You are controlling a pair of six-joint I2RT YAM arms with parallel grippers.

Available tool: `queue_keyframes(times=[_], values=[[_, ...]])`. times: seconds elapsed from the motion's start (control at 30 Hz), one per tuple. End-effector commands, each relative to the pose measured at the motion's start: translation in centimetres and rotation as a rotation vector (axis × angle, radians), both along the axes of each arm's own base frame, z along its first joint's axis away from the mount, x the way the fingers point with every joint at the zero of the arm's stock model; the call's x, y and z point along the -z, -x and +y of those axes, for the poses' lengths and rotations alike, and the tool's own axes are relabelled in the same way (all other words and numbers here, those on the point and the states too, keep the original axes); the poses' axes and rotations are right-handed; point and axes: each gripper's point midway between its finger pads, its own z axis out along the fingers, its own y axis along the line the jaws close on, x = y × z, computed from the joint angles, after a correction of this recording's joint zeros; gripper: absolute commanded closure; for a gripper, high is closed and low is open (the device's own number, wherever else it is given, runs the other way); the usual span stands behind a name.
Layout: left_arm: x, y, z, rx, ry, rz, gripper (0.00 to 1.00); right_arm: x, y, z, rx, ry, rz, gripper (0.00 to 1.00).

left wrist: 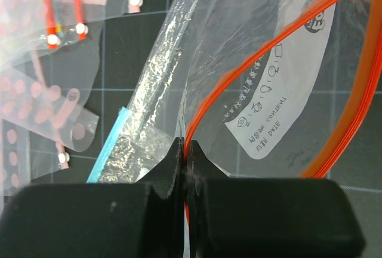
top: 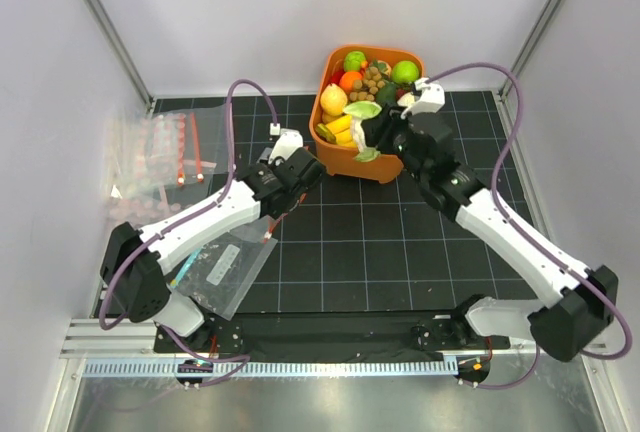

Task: Place the food in the zip-top bag and seal the zipper
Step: Pick up the fake vegetable from the bin, then place the fake vegetable in the zipper food storage bag.

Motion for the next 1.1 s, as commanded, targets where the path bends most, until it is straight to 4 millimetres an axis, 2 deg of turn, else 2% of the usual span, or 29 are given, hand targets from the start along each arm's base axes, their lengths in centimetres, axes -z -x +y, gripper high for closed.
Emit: queue_keyframes(times=[0.0,0.1,0.13,0.2,0.23,0.27,0.3,0.33,0.43,0.47,0.63,0.7,0.73,0.77,0.83,0.87,0.9,1.03,1.07], values=[[-1.5,0.0,-1.4,0.036,0.123,-0.031,0.99,-2.3,3.4,3.5,-0.24,-0.171,-0.042,0.74],[-1.7,0.4,-2.0,0.059,0.166,-0.02,1.0,-2.9,5.8,4.4,-0.342,-0.269,-0.072,0.74],[-1.6,0.5,-2.4,0.072,0.183,-0.012,1.0,-2.1,7.1,5.2,-0.406,-0.307,-0.048,0.74],[-1.9,0.7,-2.6,0.081,0.2,-0.014,1.0,-2.7,8.1,6.0,-0.475,-0.363,-0.07,0.74],[-1.9,0.8,-2.7,0.088,0.206,-0.014,1.0,-1.8,9.0,6.7,-0.535,-0.379,-0.049,0.74],[-2.0,0.9,-3.0,0.094,0.211,-0.017,1.0,-2.6,9.3,7.1,-0.561,-0.425,-0.066,0.76],[-2.2,1.0,-3.1,0.1,0.22,-0.021,1.0,-1.8,9.6,7.4,-0.579,-0.438,-0.051,0.77],[-2.1,1.1,-3.2,0.101,0.225,-0.018,1.0,-2.4,10.0,7.7,-0.605,-0.48,-0.065,0.77],[-2.2,1.0,-3.3,0.102,0.241,-0.025,1.0,-1.8,10.8,8.6,-0.669,-0.527,-0.051,0.77],[-2.2,1.1,-3.5,0.103,0.252,-0.024,1.0,-2.3,11.0,8.9,-0.696,-0.551,-0.072,0.77],[-2.3,1.1,-3.5,0.086,0.274,-0.035,1.0,-3.5,13.4,10.0,-0.78,-0.541,-0.132,0.79],[-2.4,1.0,-3.3,0.07,0.279,-0.043,0.99,-4.1,14.0,9.9,-0.784,-0.549,-0.166,0.79],[-2.4,1.1,-3.3,0.064,0.284,-0.044,1.0,-3.6,14.2,10.0,-0.786,-0.564,-0.153,0.79],[-2.8,1.1,-3.3,0.063,0.298,-0.053,1.0,-4.3,14.6,10.0,-0.799,-0.587,-0.19,0.79],[-3.0,1.3,-3.6,0.072,0.331,-0.055,1.0,-3.3,14.7,10.2,-0.795,-0.626,-0.171,0.79],[-3.4,1.5,-3.5,0.075,0.349,-0.065,1.0,-3.9,15.0,10.3,-0.807,-0.646,-0.196,0.79],[-3.7,1.6,-3.6,0.078,0.367,-0.073,1.0,-3.1,14.8,10.5,-0.794,-0.655,-0.182,0.79],[-4.7,2.3,-3.4,0.092,0.426,-0.096,1.0,-2.2,14.5,10.9,-0.78,-0.681,-0.174,0.8],[-5.5,2.4,-3.6,0.104,0.456,-0.112,1.0,-2.0,14.5,11.1,-0.785,-0.692,-0.162,0.81]])
